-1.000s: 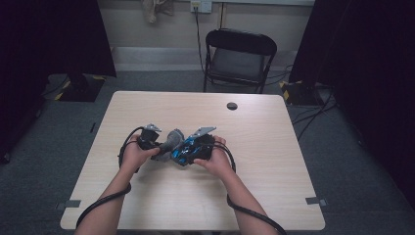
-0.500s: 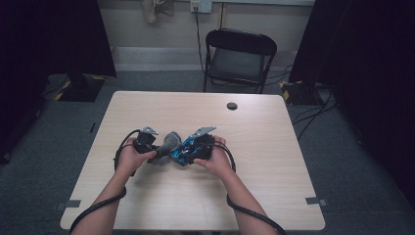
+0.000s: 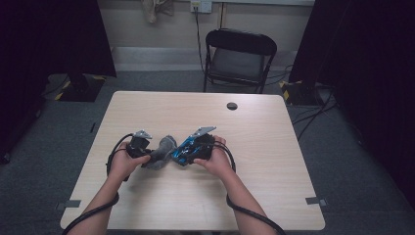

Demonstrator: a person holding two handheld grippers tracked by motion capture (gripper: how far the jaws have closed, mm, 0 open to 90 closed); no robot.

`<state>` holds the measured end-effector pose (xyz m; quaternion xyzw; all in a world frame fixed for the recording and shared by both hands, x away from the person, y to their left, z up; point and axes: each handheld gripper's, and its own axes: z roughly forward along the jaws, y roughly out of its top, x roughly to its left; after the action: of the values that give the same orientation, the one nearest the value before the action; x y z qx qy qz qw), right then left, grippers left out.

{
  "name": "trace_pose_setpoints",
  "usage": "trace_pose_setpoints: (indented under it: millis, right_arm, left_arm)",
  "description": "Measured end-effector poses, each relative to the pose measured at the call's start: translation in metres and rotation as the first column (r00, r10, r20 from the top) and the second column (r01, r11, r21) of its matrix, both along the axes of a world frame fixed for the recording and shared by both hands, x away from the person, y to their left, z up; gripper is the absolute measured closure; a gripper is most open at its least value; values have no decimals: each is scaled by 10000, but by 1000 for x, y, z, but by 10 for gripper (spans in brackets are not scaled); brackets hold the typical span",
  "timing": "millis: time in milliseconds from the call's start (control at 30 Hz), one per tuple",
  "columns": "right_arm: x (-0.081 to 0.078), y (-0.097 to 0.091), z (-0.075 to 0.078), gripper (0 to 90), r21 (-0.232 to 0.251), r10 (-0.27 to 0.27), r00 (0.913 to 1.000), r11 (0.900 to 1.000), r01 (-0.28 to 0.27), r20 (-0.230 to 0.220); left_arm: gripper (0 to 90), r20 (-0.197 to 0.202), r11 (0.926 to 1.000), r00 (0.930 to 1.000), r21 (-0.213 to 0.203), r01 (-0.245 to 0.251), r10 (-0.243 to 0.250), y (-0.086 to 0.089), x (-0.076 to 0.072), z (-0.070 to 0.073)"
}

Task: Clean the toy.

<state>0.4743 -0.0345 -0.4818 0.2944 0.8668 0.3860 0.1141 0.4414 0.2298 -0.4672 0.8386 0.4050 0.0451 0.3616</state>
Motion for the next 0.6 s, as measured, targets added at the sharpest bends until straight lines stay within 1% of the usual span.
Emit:
trace_pose_setpoints:
  millis: [133,200,233,333,433,567,600]
  right_arm:
    - [0,-1,0,130,33,24,10000,10000,-24,1]
    - [1,-1,0,129,26,36,10000,10000,-36,-10]
    - [1,-1,0,129,16,45,10000,10000,-45,-24]
    - [1,-1,0,129,0,59,10000,10000,-59,-36]
    - [1,-1,0,129,12,47,10000,10000,-47,-26]
    - [1,-1,-1,129,60,49,10000,10000,-49,21]
    - [1,-1,0,129,53,52,10000,10000,-52,16]
  left_arm:
    - [720,-7,10000,10000,-64,8,-8,6,-5,4]
    - [720,60,10000,10000,-15,-28,28,8,-7,5]
    - [720,115,10000,9999,-27,-67,67,10,-8,6]
    - [720,118,9998,9997,-77,-206,207,15,-9,9]
    - [718,238,9991,9989,-159,-405,408,18,-7,12]
    - [717,433,9966,9963,-393,-724,741,19,-1,18]
    - [717,511,9968,9960,-369,-709,727,19,1,21]
